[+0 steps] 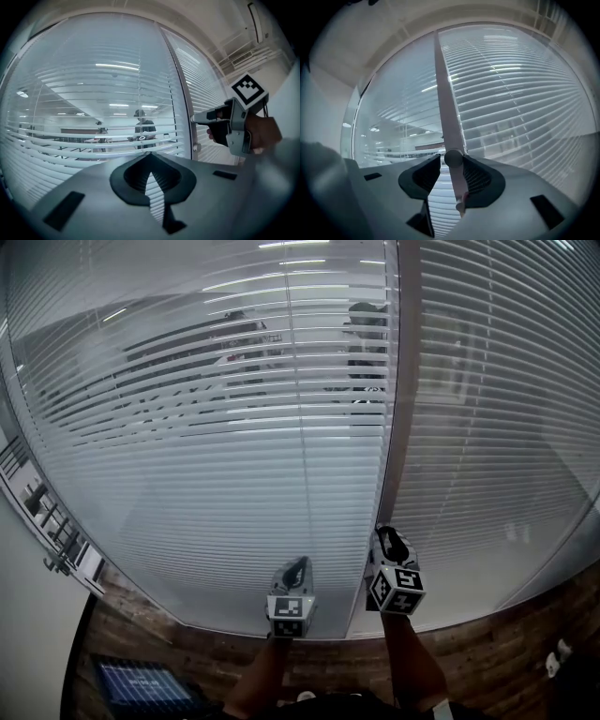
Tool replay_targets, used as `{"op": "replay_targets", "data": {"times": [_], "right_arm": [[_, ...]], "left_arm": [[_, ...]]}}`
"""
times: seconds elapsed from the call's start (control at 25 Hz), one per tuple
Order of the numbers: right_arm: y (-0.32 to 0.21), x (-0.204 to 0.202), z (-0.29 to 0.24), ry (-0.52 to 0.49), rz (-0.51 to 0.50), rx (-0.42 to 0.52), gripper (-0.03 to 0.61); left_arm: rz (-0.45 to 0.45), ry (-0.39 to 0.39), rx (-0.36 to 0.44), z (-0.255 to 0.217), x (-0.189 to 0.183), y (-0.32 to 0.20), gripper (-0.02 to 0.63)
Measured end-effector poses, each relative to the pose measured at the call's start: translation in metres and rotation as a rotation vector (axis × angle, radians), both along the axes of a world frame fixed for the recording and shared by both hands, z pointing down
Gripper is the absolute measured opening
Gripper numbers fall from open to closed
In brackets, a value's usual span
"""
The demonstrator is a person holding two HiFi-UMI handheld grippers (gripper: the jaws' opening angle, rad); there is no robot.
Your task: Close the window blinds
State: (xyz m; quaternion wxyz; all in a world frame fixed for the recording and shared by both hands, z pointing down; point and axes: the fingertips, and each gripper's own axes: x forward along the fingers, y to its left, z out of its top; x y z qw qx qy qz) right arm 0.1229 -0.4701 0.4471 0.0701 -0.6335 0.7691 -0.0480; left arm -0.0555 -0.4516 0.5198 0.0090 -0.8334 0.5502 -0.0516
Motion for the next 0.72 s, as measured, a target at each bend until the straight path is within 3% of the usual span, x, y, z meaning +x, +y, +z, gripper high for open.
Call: {"op": "replay_targets", "data": {"times": [0.16, 0.36, 0.72], "right_arm": [[-0.007, 0.004, -0.007, -0.11, 0.003, -0.029, 0.133], [-0.01, 0.006, -0.002, -0.061, 0.024, -0.003, 0.127], [-0.009, -0.002, -0.005, 0.411, 0.088, 0.054, 0.126]], "left_arm": [[0.0, -0.004, -0.005, -0.001, 0.002, 0.0, -0.006], [-0.007, 0.007, -0.009, -0.002, 0.002, 0.001, -0.006], [0.0, 0.023, -0.007, 0.001, 0.005, -0.001, -0.006]]}}
